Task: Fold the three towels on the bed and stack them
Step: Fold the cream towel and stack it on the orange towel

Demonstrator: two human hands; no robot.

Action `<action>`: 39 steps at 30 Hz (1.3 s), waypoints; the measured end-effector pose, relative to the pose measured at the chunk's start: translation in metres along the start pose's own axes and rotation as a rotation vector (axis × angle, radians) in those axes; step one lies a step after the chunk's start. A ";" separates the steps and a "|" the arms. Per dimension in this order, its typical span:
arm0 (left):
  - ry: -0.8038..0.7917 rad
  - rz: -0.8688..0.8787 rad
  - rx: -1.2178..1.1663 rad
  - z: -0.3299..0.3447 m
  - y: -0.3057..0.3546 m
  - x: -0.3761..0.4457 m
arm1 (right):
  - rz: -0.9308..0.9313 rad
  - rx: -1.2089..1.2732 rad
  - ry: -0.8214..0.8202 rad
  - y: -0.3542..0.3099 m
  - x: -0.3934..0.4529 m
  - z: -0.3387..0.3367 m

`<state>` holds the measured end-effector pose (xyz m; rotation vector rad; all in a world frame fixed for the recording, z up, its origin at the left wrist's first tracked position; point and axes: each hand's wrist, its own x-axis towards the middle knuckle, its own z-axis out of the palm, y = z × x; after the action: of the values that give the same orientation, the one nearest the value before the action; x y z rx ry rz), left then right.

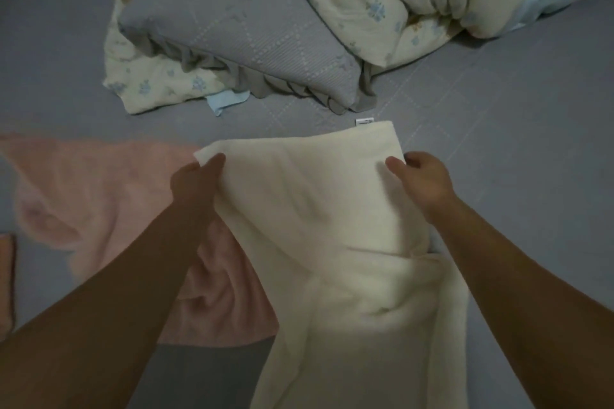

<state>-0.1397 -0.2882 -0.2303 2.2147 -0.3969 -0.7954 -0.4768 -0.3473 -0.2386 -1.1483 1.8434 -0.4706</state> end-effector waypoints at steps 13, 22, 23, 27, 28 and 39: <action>-0.195 0.314 -0.005 0.045 0.069 0.000 | -0.052 0.055 0.291 -0.010 0.069 -0.091; -0.060 0.535 0.396 0.001 -0.066 -0.122 | 0.274 0.266 0.108 0.096 -0.062 -0.061; -0.090 0.442 0.384 -0.010 -0.084 -0.138 | 0.293 0.181 0.094 0.104 -0.087 -0.057; -0.226 0.081 0.438 -0.036 -0.151 -0.194 | 0.269 -0.021 0.069 0.131 -0.164 -0.033; -0.248 0.054 0.446 -0.039 -0.160 -0.204 | 0.247 -0.073 0.095 0.136 -0.170 -0.029; -0.294 0.046 0.297 -0.079 -0.191 -0.208 | 0.495 0.169 0.148 0.200 -0.199 -0.079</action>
<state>-0.2387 -0.0122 -0.2403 2.3510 -0.7484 -1.1010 -0.6115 -0.0877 -0.2386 -0.5264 2.0841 -0.4195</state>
